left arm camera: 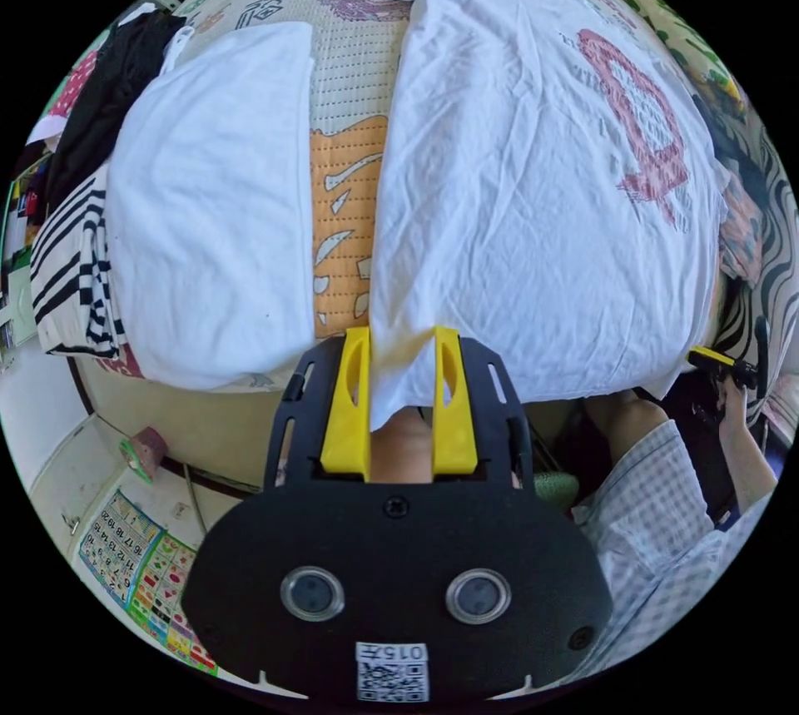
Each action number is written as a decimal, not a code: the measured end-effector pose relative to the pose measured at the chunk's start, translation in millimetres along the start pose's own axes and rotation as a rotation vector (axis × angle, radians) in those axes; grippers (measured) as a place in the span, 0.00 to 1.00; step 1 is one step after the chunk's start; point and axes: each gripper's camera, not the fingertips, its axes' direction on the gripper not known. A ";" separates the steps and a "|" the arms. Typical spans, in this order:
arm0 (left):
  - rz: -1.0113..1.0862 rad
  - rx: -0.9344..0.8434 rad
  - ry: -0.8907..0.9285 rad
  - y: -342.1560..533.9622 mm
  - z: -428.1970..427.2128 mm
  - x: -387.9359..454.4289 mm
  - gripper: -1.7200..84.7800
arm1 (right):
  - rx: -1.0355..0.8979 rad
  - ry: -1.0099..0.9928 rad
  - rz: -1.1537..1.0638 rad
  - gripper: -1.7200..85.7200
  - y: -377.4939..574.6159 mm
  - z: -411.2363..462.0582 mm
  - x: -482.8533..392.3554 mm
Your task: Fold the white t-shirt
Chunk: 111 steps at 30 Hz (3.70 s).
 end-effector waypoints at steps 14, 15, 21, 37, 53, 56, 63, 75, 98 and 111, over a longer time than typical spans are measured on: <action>0.032 -0.011 0.013 -2.3 4.9 29.3 0.04 | 0.050 -0.117 0.061 0.03 78.7 -30.0 89.6; 0.027 -0.015 0.017 -2.8 6.7 30.1 0.04 | 0.043 -0.117 0.060 0.04 82.5 -31.3 94.1; -0.003 -0.068 0.004 3.9 8.3 33.7 0.08 | -0.031 -0.134 0.061 0.09 122.1 -42.9 133.5; 0.819 0.401 0.253 -202.9 -131.0 341.3 0.11 | 0.565 -0.210 0.258 0.08 162.0 -198.0 251.5; 1.048 0.113 0.205 -347.6 -60.4 652.9 0.05 | 0.597 -0.261 -0.033 0.04 139.4 -228.8 340.3; 1.008 0.159 0.285 -350.4 -66.9 639.2 0.03 | 0.598 -0.248 -0.047 0.02 145.5 -237.0 347.5; 0.974 0.218 0.422 -352.9 -81.3 609.6 0.02 | 0.625 -0.527 0.204 0.06 168.7 -252.7 383.4; 0.910 0.240 0.558 -373.8 -102.8 584.8 0.01 | 0.637 -0.660 0.255 0.03 151.7 -265.1 380.5; 0.357 0.374 0.569 -369.8 -99.1 321.3 0.11 | 0.483 0.103 -0.524 0.08 102.9 -304.8 140.8; 0.567 0.408 0.355 -385.0 -143.1 392.2 0.15 | 0.470 -0.143 -0.273 0.05 26.7 -310.3 221.5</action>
